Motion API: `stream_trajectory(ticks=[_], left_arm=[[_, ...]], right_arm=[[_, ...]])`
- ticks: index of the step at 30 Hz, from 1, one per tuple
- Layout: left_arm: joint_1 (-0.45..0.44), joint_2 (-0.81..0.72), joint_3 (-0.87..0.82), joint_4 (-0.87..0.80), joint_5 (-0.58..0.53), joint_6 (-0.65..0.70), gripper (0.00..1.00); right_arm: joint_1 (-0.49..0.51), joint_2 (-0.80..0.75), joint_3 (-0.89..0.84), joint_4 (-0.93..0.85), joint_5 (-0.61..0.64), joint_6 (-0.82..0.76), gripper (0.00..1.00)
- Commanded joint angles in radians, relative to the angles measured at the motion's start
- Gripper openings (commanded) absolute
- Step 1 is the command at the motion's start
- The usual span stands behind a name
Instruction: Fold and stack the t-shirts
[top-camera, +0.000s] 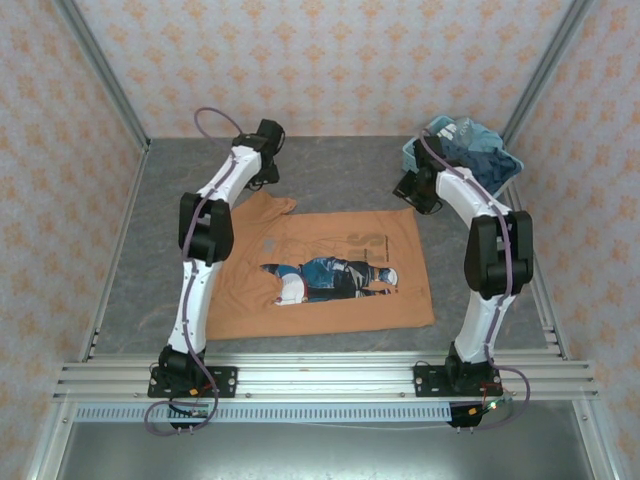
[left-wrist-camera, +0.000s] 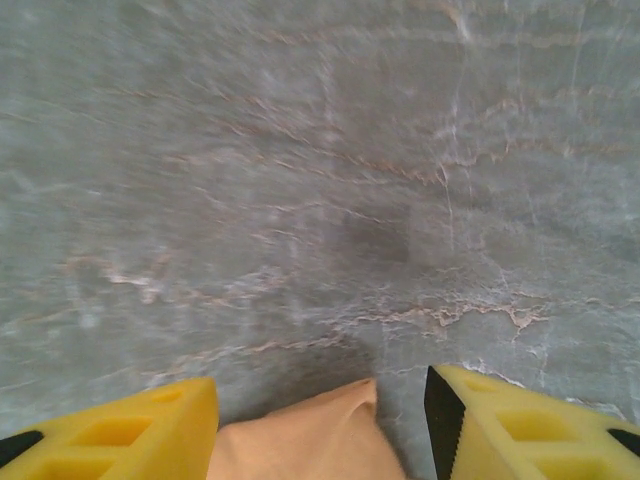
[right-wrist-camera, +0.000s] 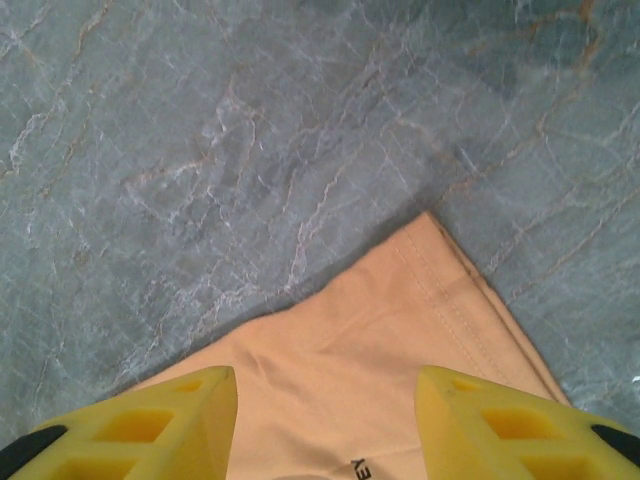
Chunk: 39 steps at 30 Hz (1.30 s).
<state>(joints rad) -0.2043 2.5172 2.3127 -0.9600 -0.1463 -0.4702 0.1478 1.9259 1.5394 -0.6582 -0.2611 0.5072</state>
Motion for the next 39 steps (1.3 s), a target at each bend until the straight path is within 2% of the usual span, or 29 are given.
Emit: stream_trajectory(ticks=[1, 4, 7, 8, 13, 16, 22, 25, 34, 37, 39], left_arm=[[-0.011, 0.023, 0.031, -0.042, 0.029, -0.002, 0.57], [-0.011, 0.022, -0.011, -0.023, 0.042, -0.010, 0.56], [-0.011, 0.030, -0.028, -0.013, 0.045, -0.007, 0.50], [-0.012, 0.036, -0.027, -0.018, 0.047, -0.006, 0.46], [-0.011, 0.018, -0.081, -0.021, 0.030, -0.005, 0.14], [-0.012, -0.032, -0.138, 0.001, -0.002, -0.010, 0.00], [-0.003, -0.090, -0.172, 0.011, -0.006, -0.017, 0.00], [0.005, -0.095, -0.167, 0.006, 0.003, -0.021, 0.00], [0.010, -0.106, -0.141, -0.002, 0.013, -0.023, 0.00], [0.010, -0.115, -0.135, -0.005, 0.013, -0.023, 0.00], [0.012, -0.119, -0.123, -0.012, 0.012, -0.022, 0.00]], right_arm=[[-0.003, 0.039, 0.055, -0.067, 0.083, -0.030, 0.52], [-0.010, 0.071, 0.072, -0.081, 0.103, -0.032, 0.53], [-0.014, 0.101, 0.086, -0.087, 0.119, -0.036, 0.54], [-0.013, 0.111, 0.092, -0.092, 0.126, -0.038, 0.54], [-0.014, 0.154, 0.114, -0.125, 0.193, -0.029, 0.54], [-0.018, 0.173, 0.122, -0.129, 0.225, -0.027, 0.54], [-0.028, 0.234, 0.172, -0.111, 0.191, -0.038, 0.52], [-0.027, 0.260, 0.194, -0.115, 0.169, -0.031, 0.46], [-0.018, 0.276, 0.157, -0.088, 0.150, -0.001, 0.41], [-0.017, 0.287, 0.174, -0.090, 0.145, -0.001, 0.31], [-0.019, 0.285, 0.193, -0.094, 0.144, -0.005, 0.20]])
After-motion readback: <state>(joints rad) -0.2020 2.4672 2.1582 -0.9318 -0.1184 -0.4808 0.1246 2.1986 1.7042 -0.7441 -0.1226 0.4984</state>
